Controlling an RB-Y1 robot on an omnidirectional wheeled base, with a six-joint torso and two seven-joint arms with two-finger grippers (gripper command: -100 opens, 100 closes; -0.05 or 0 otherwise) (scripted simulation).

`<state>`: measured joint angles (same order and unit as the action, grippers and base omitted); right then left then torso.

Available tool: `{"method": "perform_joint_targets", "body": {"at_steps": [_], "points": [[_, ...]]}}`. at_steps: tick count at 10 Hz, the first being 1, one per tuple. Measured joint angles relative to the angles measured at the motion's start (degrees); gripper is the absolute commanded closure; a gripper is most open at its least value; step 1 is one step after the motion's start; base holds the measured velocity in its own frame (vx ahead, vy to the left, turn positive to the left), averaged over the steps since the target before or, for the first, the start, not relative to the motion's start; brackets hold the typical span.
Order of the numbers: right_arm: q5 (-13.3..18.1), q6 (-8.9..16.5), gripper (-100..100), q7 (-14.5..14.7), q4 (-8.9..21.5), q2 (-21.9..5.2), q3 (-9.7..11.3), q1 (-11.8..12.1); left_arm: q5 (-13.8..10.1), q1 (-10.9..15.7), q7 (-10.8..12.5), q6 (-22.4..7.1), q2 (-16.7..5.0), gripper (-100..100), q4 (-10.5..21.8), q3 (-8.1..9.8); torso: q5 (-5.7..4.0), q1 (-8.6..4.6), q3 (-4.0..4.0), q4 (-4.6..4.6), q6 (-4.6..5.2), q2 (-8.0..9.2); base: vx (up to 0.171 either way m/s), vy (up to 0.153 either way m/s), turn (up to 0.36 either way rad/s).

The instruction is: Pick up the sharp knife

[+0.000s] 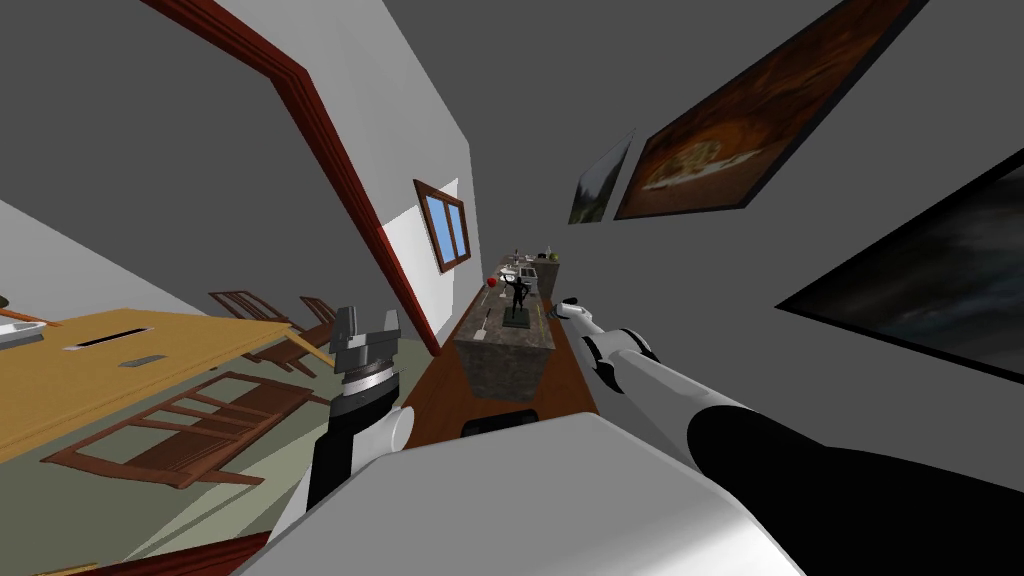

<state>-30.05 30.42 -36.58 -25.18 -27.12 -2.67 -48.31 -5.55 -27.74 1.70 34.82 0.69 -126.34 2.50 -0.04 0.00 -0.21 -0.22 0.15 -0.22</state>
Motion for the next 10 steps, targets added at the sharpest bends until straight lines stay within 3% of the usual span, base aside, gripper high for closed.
{"method": "perform_joint_targets", "body": {"at_steps": [10], "points": [[-5.3, 1.5, -100, 14.2, -1.0, -0.2, -7.6, 2.3, 0.0, 0.0, 0.0, 0.0, 0.0, 0, 0.0, 0.00, -0.01, -0.03, -0.03, -0.02, 0.02, -0.05, 0.053, 0.052, -0.068]]}}
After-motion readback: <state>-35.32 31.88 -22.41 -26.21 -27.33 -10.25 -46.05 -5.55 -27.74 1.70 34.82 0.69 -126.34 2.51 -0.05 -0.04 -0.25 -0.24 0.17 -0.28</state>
